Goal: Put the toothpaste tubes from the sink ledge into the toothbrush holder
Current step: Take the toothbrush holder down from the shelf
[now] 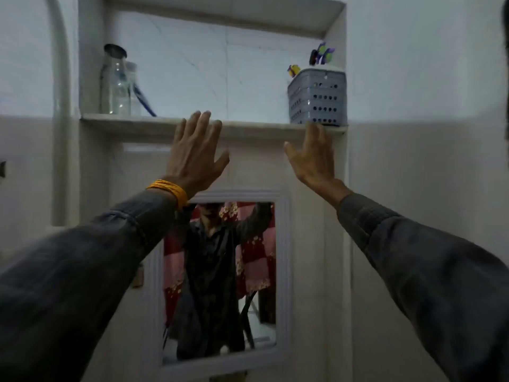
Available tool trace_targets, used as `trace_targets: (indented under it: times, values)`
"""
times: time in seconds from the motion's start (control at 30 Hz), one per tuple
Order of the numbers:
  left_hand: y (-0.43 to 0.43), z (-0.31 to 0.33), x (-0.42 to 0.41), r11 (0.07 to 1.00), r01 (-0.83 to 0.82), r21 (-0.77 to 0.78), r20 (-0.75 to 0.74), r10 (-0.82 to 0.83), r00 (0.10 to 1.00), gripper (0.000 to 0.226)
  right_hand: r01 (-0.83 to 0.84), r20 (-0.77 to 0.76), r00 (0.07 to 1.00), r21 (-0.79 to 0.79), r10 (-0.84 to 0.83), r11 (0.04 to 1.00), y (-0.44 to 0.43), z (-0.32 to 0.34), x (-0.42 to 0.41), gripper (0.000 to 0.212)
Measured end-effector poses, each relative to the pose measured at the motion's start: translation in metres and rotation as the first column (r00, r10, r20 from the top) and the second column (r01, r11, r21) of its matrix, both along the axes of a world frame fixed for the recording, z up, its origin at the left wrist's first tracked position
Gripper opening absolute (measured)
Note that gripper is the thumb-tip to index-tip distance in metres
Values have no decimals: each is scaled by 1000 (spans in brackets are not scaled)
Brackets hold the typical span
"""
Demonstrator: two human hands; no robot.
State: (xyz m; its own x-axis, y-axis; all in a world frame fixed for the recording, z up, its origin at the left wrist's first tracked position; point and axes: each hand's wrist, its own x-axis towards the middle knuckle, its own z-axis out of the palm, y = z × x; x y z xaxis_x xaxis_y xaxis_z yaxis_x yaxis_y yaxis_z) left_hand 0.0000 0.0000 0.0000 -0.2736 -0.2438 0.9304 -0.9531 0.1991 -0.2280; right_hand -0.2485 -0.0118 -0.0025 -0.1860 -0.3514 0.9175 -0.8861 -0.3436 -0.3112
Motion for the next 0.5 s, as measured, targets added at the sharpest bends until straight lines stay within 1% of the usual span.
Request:
trace_targets:
  times: [0.03, 0.07, 0.1, 0.2, 0.27, 0.33, 0.37, 0.5]
  values:
    - [-8, 9, -7, 1000, 27, -4, 20, -27, 999, 64, -18, 63, 998, -27, 20, 999, -4, 12, -8, 74]
    - [-12, 18, -13, 999, 47, 14, 22, -48, 999, 63, -23, 134, 991, -22, 26, 999, -4, 23, -14, 77]
    - [-21, 30, -21, 999, 52, -1, 34, -52, 998, 61, -12, 180, 983, -21, 16, 1000, -7, 38, -22, 81]
    - [-42, 58, -42, 997, 62, 50, 32, -63, 997, 63, -13, 221, 975, 40, 4, 999, -14, 72, -36, 88]
    - [-52, 69, -47, 994, 42, 103, 29, -46, 999, 64, -14, 225, 974, 37, 6, 999, -23, 84, -39, 90]
    - [-60, 74, -51, 993, -59, 104, 82, 50, 995, 61, 7, 238, 971, 33, -14, 999, -33, 91, -39, 96]
    - [-64, 74, -51, 993, -82, 90, 97, 73, 993, 61, 15, 248, 969, 29, -21, 999, -37, 93, -38, 100]
    - [-66, 74, -52, 993, -93, 79, 93, 85, 992, 62, -25, 335, 942, 2, 23, 1000, -47, 95, -35, 109]
